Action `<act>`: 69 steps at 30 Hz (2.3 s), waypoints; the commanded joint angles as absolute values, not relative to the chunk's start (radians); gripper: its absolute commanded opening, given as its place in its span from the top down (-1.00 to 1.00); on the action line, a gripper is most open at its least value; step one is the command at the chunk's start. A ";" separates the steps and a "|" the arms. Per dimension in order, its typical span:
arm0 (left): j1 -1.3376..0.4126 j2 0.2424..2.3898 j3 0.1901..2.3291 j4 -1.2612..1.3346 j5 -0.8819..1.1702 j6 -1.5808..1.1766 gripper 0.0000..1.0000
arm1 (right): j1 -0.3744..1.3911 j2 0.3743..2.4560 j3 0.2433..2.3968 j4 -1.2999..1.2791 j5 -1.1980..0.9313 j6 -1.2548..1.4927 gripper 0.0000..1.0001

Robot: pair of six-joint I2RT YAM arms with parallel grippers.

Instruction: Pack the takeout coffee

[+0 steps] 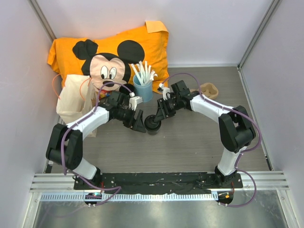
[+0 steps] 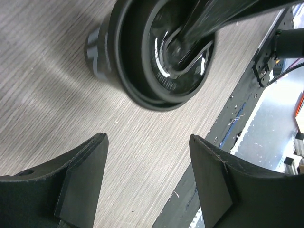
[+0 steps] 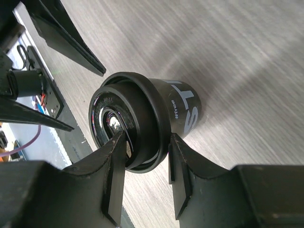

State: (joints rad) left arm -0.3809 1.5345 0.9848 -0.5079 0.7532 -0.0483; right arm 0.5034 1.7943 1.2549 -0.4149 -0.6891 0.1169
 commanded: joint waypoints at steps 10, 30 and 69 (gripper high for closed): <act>-0.362 1.591 1.014 -0.468 0.782 -0.101 -0.47 | 0.483 1.809 1.236 -0.388 -0.600 0.101 0.56; -0.316 1.661 1.035 -0.391 0.824 -0.218 -0.46 | 0.483 1.798 1.216 -0.370 -0.604 0.103 0.56; -0.302 1.744 1.061 -0.396 0.766 -0.238 -0.43 | 0.494 1.798 1.209 -0.365 -0.600 0.100 0.56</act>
State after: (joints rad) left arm -0.3008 1.7126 1.0294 -0.4015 0.8383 -0.2550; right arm 0.4870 1.7935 1.2354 -0.3611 -0.6975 0.1394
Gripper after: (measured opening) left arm 0.723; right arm 0.416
